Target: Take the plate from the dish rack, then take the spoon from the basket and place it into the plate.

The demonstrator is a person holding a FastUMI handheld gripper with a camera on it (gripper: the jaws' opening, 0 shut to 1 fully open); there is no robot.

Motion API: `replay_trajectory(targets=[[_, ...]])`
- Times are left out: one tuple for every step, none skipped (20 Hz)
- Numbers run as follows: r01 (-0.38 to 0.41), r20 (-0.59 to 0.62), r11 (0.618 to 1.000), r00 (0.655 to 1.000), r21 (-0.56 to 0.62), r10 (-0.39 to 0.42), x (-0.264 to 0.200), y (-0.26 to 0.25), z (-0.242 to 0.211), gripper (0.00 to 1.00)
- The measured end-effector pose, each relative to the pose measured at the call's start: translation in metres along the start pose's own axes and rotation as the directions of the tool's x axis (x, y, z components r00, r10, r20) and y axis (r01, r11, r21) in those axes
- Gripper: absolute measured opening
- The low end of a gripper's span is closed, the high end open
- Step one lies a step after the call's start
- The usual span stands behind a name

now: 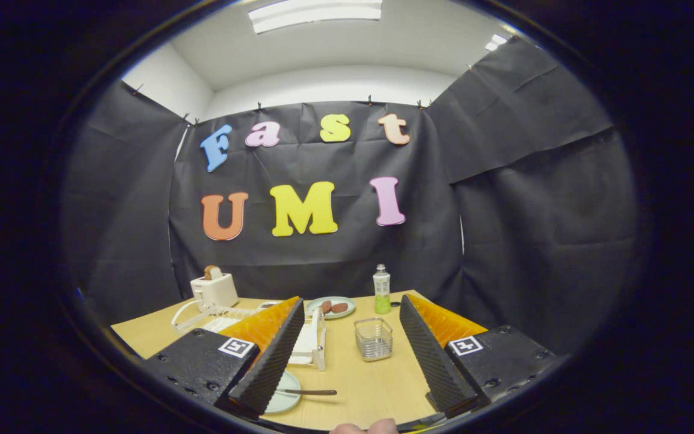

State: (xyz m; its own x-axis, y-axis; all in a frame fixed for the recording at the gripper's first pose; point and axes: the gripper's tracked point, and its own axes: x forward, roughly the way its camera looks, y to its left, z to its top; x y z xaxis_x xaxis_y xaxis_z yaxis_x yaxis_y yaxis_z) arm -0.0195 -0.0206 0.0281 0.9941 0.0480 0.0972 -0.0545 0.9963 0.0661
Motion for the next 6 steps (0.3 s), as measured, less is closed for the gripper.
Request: replay_trajectory(targets=[[0.013,0.010,1.000,1.000,0.000,-0.013,-0.0034,-0.0037,0.0039,1.00],[0.025,0.019,1.000,1.000,0.003,-0.025,-0.0064,-0.0062,0.0079,1.00],[0.033,0.023,0.999,0.999,0.005,-0.033,-0.0095,-0.0072,0.0079,1.00],[0.033,0.025,0.999,0.999,0.006,-0.034,-0.0124,-0.0070,0.0085,1.00],[0.034,0.023,0.999,0.999,0.009,-0.035,-0.0125,-0.0063,0.0072,1.00],[0.034,0.022,0.999,0.999,0.010,-0.034,-0.0130,-0.0056,0.0066,1.00]])
